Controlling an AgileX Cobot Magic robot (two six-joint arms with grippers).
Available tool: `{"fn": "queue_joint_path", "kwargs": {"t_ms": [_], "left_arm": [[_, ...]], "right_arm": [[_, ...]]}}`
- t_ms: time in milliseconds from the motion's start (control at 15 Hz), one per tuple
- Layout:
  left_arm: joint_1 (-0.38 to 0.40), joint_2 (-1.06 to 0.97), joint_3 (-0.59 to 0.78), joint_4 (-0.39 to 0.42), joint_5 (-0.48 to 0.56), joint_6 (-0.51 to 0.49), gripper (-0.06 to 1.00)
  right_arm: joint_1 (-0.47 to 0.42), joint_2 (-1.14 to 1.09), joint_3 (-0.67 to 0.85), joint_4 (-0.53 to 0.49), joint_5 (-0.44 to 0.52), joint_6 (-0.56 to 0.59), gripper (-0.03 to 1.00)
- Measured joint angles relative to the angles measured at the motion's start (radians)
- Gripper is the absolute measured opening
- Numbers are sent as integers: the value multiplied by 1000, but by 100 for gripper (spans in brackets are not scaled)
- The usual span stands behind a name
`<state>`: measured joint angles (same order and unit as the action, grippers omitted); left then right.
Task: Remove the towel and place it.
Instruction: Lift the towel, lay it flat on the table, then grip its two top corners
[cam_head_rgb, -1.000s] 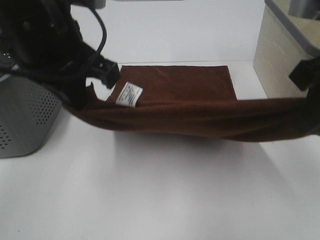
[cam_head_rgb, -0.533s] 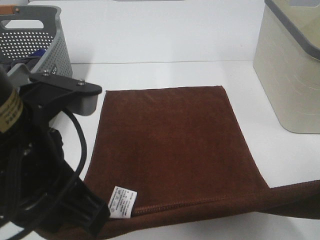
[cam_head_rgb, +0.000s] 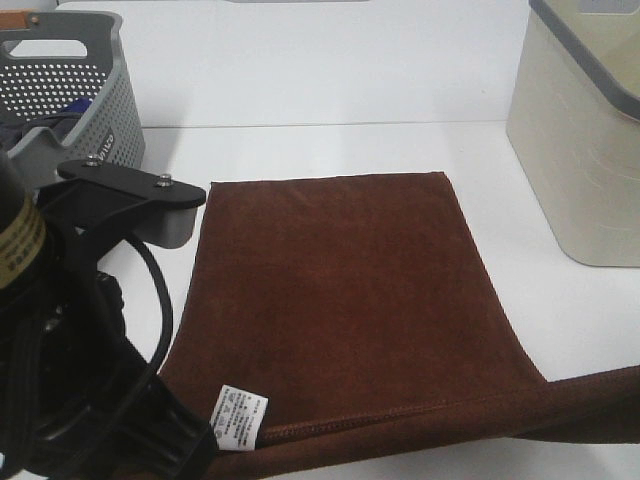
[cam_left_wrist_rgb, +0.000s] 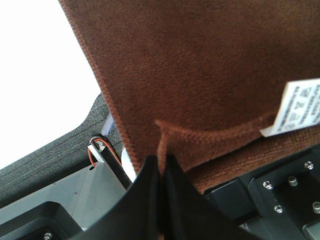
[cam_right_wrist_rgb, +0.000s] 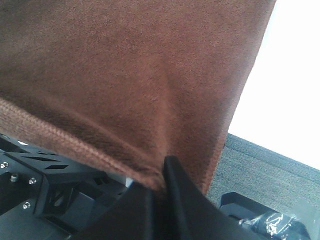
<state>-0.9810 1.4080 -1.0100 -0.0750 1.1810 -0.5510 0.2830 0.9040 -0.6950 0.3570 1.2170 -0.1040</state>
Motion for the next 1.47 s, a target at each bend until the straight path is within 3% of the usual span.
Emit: {"fn": "queue_joint_path", "kwargs": {"t_ms": [67, 200, 267, 333, 400, 467, 533, 800, 1000, 1400, 1467], "left_arm": [[0, 0, 3, 2, 5, 0, 5], [0, 0, 3, 8, 22, 0, 25], [0, 0, 3, 8, 22, 0, 25], [0, 0, 3, 9, 24, 0, 51], [0, 0, 3, 11, 25, 0, 58], [0, 0, 3, 11, 25, 0, 58], [0, 0, 3, 10, 24, 0, 62], [0, 0, 3, 52, -8, 0, 62], [35, 0, 3, 139, -81, -11, 62], [351, 0, 3, 162, -395, 58, 62], [368, 0, 3, 162, -420, 64, 62]], "right_arm": [[0, 0, 0, 0, 0, 0, 10], [0, 0, 0, 4, 0, 0, 22], [0, 0, 0, 4, 0, 0, 22], [0, 0, 0, 4, 0, 0, 46], [0, 0, 0, 4, 0, 0, 58], [0, 0, 0, 4, 0, 0, 58], [0, 0, 0, 4, 0, 0, 68], [0, 0, 0, -36, 0, 0, 72], [0, 23, -7, -52, -87, 0, 68], [0, 306, -262, -54, -190, 0, 67], [0, 331, -285, -54, -194, 0, 67]]}}
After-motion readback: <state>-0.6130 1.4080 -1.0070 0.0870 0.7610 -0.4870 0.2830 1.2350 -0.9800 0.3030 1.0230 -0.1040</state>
